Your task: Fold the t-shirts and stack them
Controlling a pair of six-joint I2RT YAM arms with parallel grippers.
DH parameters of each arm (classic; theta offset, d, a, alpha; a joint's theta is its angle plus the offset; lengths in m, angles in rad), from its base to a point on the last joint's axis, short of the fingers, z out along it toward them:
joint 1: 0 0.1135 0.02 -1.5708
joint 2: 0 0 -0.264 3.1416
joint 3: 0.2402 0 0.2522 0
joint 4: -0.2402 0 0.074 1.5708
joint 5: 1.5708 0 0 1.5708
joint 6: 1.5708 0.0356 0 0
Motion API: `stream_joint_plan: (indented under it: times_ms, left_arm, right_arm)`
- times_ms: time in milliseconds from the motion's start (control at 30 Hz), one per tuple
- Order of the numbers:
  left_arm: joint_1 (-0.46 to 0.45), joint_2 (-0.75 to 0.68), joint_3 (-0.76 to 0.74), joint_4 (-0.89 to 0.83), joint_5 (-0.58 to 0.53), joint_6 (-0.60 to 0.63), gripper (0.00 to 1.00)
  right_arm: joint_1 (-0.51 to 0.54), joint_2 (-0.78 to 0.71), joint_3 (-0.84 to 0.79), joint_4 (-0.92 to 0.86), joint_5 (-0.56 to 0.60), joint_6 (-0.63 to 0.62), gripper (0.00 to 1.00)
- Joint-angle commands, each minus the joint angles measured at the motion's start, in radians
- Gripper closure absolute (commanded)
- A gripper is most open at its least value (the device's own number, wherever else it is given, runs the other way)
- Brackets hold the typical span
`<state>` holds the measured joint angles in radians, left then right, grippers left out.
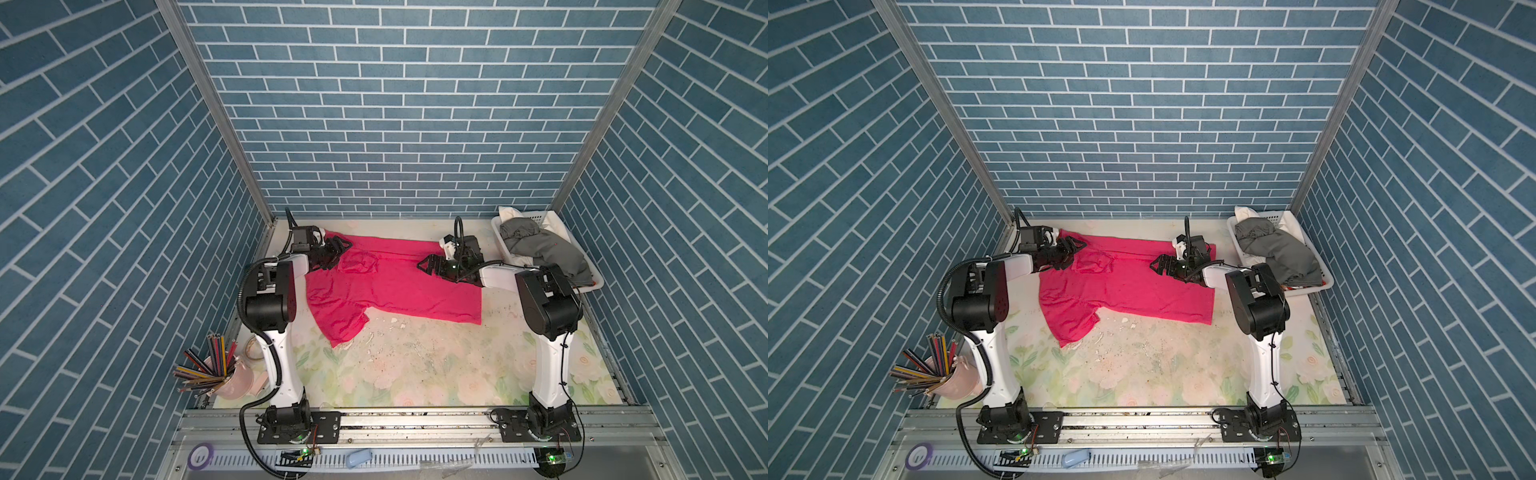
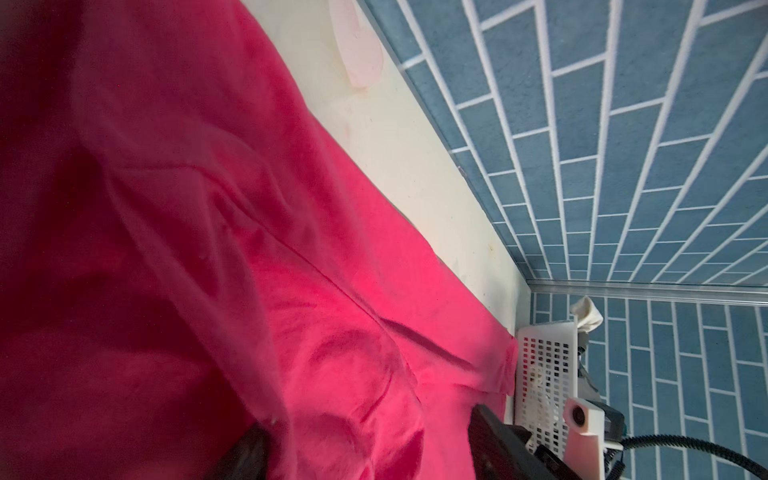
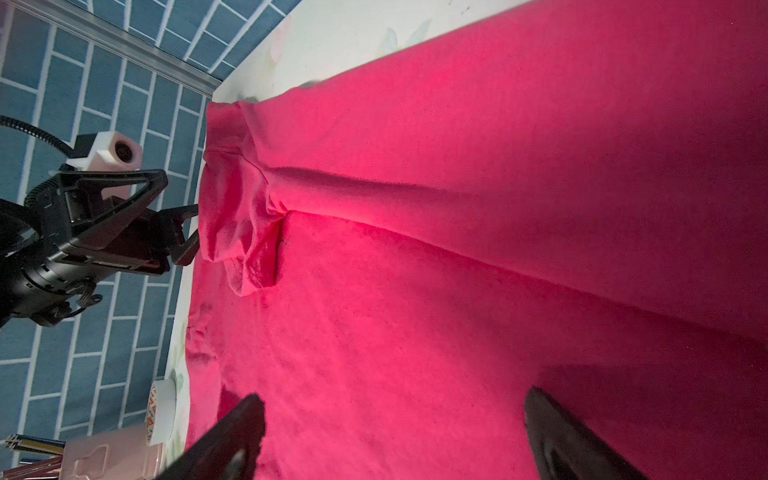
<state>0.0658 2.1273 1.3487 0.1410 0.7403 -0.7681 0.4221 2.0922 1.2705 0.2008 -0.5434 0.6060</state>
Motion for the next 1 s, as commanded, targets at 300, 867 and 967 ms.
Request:
stream_joint_plan:
  times_ms: [300, 867, 967]
  left_arm:
    - [0.024, -0.104, -0.065, 0.056, 0.1, -0.085, 0.27]
    - [0.019, -0.084, -0.004, 0.06, 0.135, -0.143, 0.27]
    - [0.02, -0.098, -0.034, 0.053, 0.139, -0.138, 0.26]
  right_arm:
    - [0.025, 0.052, 0.034, -0.01, -0.02, 0.041, 0.02]
    - [0.157, 0.121, 0.183, -0.029, -0.021, 0.052, 0.02]
    - [0.181, 0.152, 0.24, -0.027, -0.011, 0.055, 0.02]
